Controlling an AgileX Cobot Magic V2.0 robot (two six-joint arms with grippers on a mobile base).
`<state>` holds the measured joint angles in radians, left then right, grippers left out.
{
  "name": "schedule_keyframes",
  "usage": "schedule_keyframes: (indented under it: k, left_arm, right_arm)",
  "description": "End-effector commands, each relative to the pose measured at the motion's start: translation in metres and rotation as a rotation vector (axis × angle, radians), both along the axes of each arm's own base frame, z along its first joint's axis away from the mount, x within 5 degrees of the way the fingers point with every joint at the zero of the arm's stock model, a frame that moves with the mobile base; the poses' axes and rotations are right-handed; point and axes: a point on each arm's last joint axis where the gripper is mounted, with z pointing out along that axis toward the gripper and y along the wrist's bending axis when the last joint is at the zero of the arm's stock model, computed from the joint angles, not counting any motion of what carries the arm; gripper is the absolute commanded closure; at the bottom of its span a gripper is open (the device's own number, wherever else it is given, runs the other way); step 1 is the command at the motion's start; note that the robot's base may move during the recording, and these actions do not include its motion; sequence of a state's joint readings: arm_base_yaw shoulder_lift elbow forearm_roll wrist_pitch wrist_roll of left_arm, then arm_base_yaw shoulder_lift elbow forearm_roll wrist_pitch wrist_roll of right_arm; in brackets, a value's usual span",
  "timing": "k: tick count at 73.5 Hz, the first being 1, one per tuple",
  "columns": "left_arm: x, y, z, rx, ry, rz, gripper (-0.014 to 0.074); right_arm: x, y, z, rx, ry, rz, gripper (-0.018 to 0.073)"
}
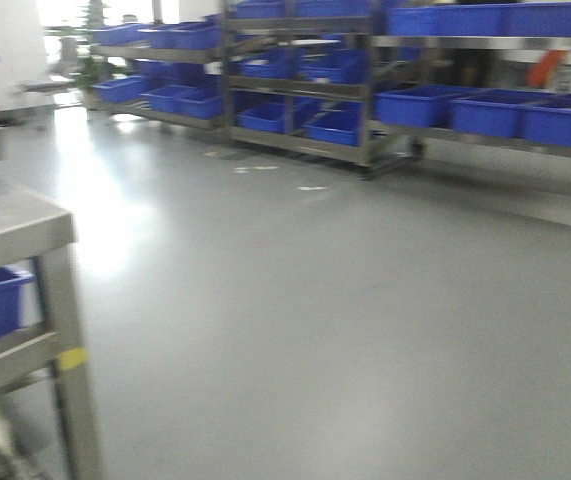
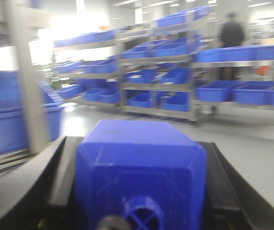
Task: Pick and sort blue part to right shelf
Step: 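Drive the base to the rack of blue bins holding both parts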
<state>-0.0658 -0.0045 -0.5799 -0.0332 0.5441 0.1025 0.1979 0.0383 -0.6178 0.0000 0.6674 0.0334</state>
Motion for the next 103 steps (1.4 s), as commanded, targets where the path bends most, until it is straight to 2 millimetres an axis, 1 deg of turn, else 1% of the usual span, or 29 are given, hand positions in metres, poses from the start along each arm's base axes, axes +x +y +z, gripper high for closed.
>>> schedule_keyframes:
  k: [1,103]
  left_arm:
    - [-0.0032,0.0002,0.0159,-0.022,-0.096,-0.002,0.0284]
    - [-0.0032,0.0002,0.0159,-0.022,-0.096,-0.002,0.0284]
  right_arm:
    - [-0.0013,-0.0007,0.0165,0.011,-0.102,-0.008,0.0343]
    - [-0.0013,-0.0007,0.0165,0.011,-0.102,-0.008,0.0343]
